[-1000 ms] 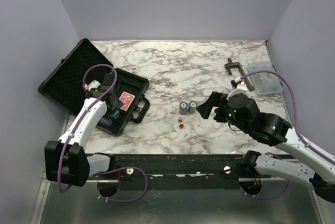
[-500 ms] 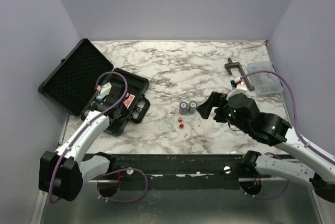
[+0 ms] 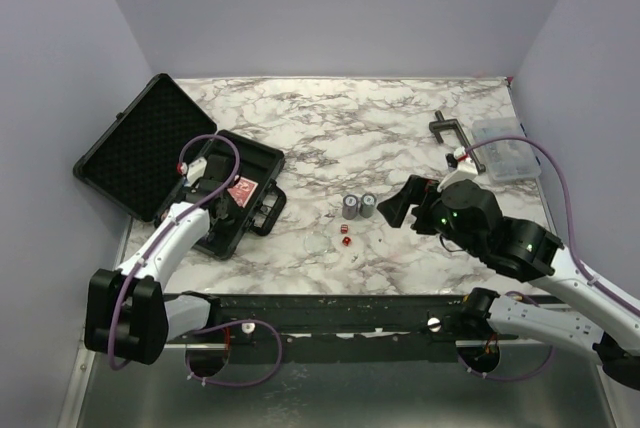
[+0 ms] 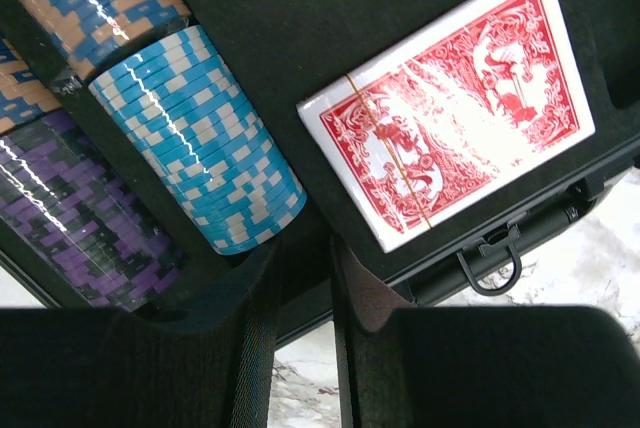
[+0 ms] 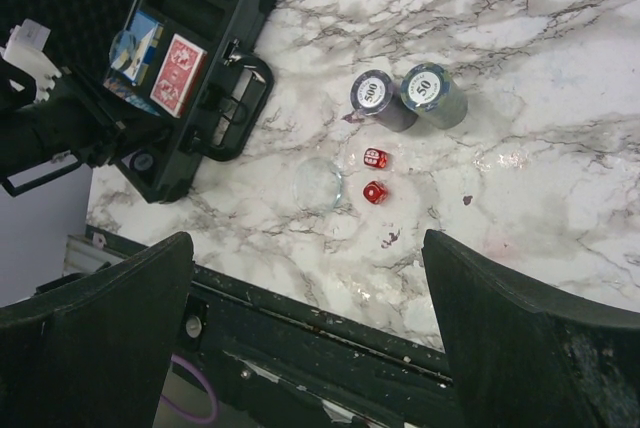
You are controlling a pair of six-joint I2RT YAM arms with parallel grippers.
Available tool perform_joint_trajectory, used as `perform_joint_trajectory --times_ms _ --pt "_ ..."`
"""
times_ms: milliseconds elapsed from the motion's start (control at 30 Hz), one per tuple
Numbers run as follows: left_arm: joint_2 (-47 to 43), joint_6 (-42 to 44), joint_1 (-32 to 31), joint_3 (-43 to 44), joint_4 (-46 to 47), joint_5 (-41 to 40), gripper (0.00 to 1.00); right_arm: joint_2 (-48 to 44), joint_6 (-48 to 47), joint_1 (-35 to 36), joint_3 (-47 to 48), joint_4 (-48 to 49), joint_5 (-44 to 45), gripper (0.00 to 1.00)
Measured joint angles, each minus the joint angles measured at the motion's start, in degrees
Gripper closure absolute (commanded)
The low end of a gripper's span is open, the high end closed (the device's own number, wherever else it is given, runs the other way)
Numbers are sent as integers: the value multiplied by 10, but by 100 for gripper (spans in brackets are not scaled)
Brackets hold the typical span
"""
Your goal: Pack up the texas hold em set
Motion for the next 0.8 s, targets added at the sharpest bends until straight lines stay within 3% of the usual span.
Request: perform_joint_trajectory --times_ms 433,633,800 --pt "6 2 33 -3 11 34 70 -2 0 0 0 -5 0 0" --pt "-27 4 36 -21 22 43 50 -11 0 0 0 -9 1 0" --pt "-150 15 45 -49 24 44 34 -11 0 0 0 -17 5 0"
